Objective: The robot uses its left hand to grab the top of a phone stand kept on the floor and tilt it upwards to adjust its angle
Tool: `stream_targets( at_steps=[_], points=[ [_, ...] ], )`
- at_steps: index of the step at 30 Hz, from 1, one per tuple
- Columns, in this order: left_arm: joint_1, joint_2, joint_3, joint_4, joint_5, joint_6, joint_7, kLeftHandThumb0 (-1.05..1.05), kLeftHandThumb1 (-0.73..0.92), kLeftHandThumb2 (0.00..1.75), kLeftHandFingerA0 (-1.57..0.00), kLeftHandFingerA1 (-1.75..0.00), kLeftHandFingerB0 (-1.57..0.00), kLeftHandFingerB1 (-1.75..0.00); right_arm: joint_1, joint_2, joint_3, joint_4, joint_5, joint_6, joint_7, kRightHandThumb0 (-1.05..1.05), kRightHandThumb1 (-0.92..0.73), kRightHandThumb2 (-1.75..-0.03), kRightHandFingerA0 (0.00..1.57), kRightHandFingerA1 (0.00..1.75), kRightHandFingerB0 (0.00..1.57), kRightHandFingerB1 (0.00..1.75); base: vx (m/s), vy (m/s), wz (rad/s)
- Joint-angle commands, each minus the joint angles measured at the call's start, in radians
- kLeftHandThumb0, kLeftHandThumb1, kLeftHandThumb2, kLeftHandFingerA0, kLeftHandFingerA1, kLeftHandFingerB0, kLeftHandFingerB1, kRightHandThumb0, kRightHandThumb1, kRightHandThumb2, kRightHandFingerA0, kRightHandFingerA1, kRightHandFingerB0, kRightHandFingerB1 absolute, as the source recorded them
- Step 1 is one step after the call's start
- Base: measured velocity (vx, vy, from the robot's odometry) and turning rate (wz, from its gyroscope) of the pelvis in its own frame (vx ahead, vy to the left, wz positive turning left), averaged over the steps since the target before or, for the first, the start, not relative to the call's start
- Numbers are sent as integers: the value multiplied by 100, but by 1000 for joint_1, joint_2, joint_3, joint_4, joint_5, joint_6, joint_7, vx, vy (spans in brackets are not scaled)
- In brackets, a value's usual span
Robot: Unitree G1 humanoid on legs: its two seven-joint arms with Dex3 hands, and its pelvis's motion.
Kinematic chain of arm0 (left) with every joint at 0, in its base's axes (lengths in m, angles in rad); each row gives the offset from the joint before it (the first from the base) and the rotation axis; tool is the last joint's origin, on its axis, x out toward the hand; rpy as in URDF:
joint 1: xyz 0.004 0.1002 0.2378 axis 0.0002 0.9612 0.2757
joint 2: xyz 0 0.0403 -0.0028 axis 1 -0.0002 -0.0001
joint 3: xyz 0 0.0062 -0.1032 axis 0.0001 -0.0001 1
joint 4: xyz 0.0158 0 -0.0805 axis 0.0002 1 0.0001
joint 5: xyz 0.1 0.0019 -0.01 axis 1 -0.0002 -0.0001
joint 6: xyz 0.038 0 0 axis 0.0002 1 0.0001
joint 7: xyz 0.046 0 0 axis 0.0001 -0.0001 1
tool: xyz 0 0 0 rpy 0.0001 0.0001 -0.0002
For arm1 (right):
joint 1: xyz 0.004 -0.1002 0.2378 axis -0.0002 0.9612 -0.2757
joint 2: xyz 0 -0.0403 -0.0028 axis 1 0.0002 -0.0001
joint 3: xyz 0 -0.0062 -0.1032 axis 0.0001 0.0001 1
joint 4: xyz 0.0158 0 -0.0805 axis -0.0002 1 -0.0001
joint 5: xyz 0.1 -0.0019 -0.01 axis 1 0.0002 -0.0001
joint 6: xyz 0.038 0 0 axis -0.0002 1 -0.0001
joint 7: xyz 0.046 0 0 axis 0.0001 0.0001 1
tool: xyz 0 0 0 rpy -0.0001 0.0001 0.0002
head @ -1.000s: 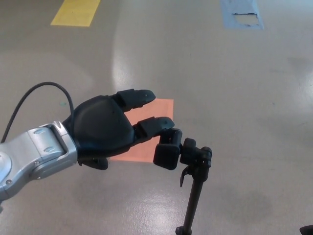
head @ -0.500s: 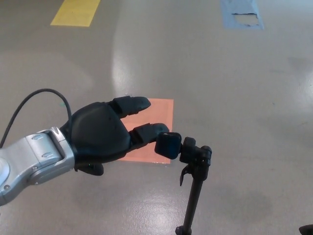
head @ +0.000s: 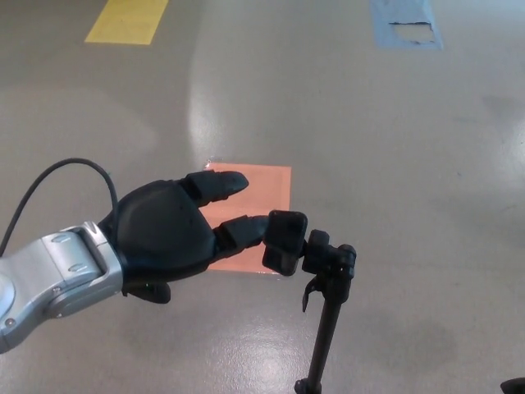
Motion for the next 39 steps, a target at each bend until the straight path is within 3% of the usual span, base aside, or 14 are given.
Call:
stream_targets(
  at_steps=[1, 3, 16, 17, 20, 21, 22, 23, 24, 28, 29, 30, 31, 39],
  points=[
    [13, 14, 4, -5, 10, 18, -11, -56, 35, 67, 0, 0, 0, -15, -6, -21, -6, -1, 3, 13, 8, -86, -76, -69, 10, 33, 15, 29, 0, 0, 0],
    [18, 12, 3, -11, 13, 25, -17, -55, 35, 67, 0, 0, 0, -17, -6, -22, -5, -1, 1, 8, 7, -38, -44, -104, 1, 51, 0, 49, 0, 0, 0],
    [37, 9, -5, -23, 15, 33, -31, -54, 34, 66, 0, -1, 0, -19, -5, -23, -6, -2, -1, 12, 7, -38, -44, -105, 1, 51, 0, 49, 0, 0, 0],
    [39, 9, -5, -24, 14, 33, -29, -54, 34, 66, 0, 0, 0, -18, -5, -24, -7, -2, 0, 12, 9, -82, -65, -102, 1, 43, 9, 43, 0, 0, 0],
    [45, 10, -4, -26, 9, 31, -25, -50, 33, 66, 0, -3, 0, -21, -6, -23, -7, -1, 0, 15, 10, -81, -65, -100, 5, 43, 8, 37, 0, 0, 0],
    [50, 12, -4, -28, 14, 29, -19, -47, 32, 67, 0, -7, 0, -23, -7, -22, -7, -2, 0, 14, 11, -85, -77, -69, 10, 33, 15, 28, 0, 0, 0],
    [50, 12, -4, -28, 14, 29, -19, -47, 32, 67, 0, -7, 0, -23, -7, -22, -7, -2, 0, 14, 11, -85, -77, -69, 10, 33, 15, 28, 0, 0, 0],
    [50, 15, -8, -32, 23, 31, -27, -53, 33, 65, 0, 0, 0, -15, -8, -23, -7, -2, 0, 14, 12, -38, -44, -104, 1, 51, 0, 49, 0, 0, 0],
    [48, 17, -14, -34, 32, 32, -36, -53, 33, 65, 0, 0, 0, -15, -9, -24, -7, -2, 1, 16, 13, -81, -64, -99, 5, 43, 8, 41, 0, 0, 0],
    [52, 22, -15, -3, 37, 0, 34, -56, 36, 67, 0, 0, 0, -17, -10, -21, -10, 0, 3, 19, 12, -76, -60, -102, 0, 43, 11, 46, 0, 0, 0],
    [53, 24, -17, -2, 42, 1, 37, -57, 36, 68, 0, 0, 0, -16, -10, -21, -10, 0, 2, 20, 12, -80, -81, -65, 11, 32, 16, 27, 0, 0, 0],
    [52, 25, -18, -1, 44, 2, 39, -57, 36, 68, 0, 0, 0, -16, -10, -21, -9, 0, 2, 20, 12, -80, -81, -65, 11, 32, 16, 27, 0, 0, 0],
    [54, 27, -20, 1, 47, 4, 40, -58, 37, 69, 0, 0, 0, -16, -11, -22, -5, 0, -4, 18, 8, -38, -43, -104, 1, 51, 0, 49, 0, 0, 0],
    [55, 34, -29, 2, 68, 15, 40, -57, 36, 68, 0, 0, 0, -17, -11, -24, -1, 0, -6, 24, 12, -38, -43, -104, 1, 51, 0, 49, 0, 0, 0]
  ],
)
